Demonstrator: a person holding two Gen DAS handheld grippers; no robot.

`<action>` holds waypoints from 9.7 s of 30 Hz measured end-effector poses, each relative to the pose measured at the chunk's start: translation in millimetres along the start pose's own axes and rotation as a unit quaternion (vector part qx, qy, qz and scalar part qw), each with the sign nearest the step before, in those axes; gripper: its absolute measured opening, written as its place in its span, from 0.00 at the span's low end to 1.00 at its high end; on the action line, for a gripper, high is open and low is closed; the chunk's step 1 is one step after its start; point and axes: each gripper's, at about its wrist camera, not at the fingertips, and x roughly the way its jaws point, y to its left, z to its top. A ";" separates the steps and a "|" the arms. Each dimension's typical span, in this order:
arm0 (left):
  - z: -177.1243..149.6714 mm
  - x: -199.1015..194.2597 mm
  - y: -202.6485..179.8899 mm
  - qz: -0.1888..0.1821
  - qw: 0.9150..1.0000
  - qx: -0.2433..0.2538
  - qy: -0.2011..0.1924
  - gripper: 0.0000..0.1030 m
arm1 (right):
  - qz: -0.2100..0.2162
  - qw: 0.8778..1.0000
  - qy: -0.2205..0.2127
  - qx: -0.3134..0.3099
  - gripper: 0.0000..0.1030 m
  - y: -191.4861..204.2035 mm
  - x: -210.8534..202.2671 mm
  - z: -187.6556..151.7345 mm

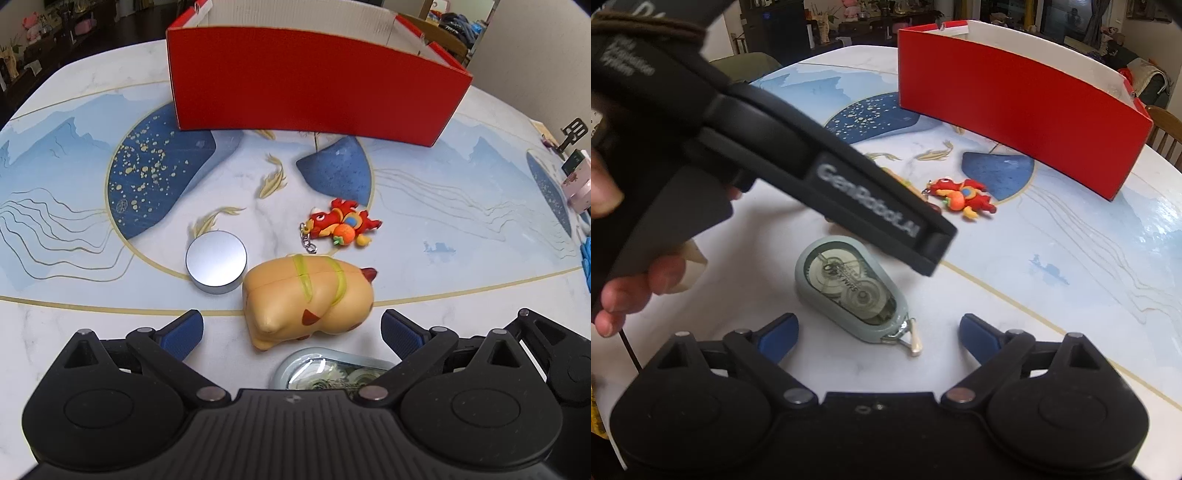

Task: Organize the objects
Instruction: 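Move the left gripper onto the yellow squishy toy while the right reaches the correction-tape roller, then grasp the yellow squishy toy with the left gripper while the right grasps the tape roller, then carry the squishy toy and tape roller with both grippers into the red box, then open both grippers to drop the toy and tape roller in the box, then withdraw both grippers toward the silver tin and dragon keychain, then grasp the silver tin with the left gripper while the right grasps the dragon keychain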

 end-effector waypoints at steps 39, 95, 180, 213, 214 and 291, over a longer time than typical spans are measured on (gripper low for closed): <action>-3.7 -30.9 12.0 -0.071 0.997 -0.018 -0.024 0.68 | -0.030 0.999 -0.011 -0.003 0.58 -2.6 -28.8 -9.4; 201.1 -73.7 6.9 -0.001 0.987 0.098 -0.129 0.68 | -0.131 0.980 -0.138 0.058 0.58 -140.0 -48.2 218.4; 216.5 -42.9 -1.7 0.005 0.992 0.100 -0.076 0.75 | -0.097 0.981 -0.111 0.126 0.63 -167.7 -29.6 231.6; 58.9 -103.3 33.4 0.008 0.991 0.047 -0.124 0.89 | -0.059 0.986 -0.146 0.063 0.99 -78.7 -65.6 103.8; 55.6 -100.8 34.0 0.009 0.992 0.044 -0.122 0.89 | -0.058 0.986 -0.142 0.062 0.99 -78.2 -61.7 101.1; 2.4 -3.7 49.1 0.046 0.996 0.021 -0.076 0.37 | -0.050 0.992 -0.043 0.106 0.35 -70.9 39.6 67.9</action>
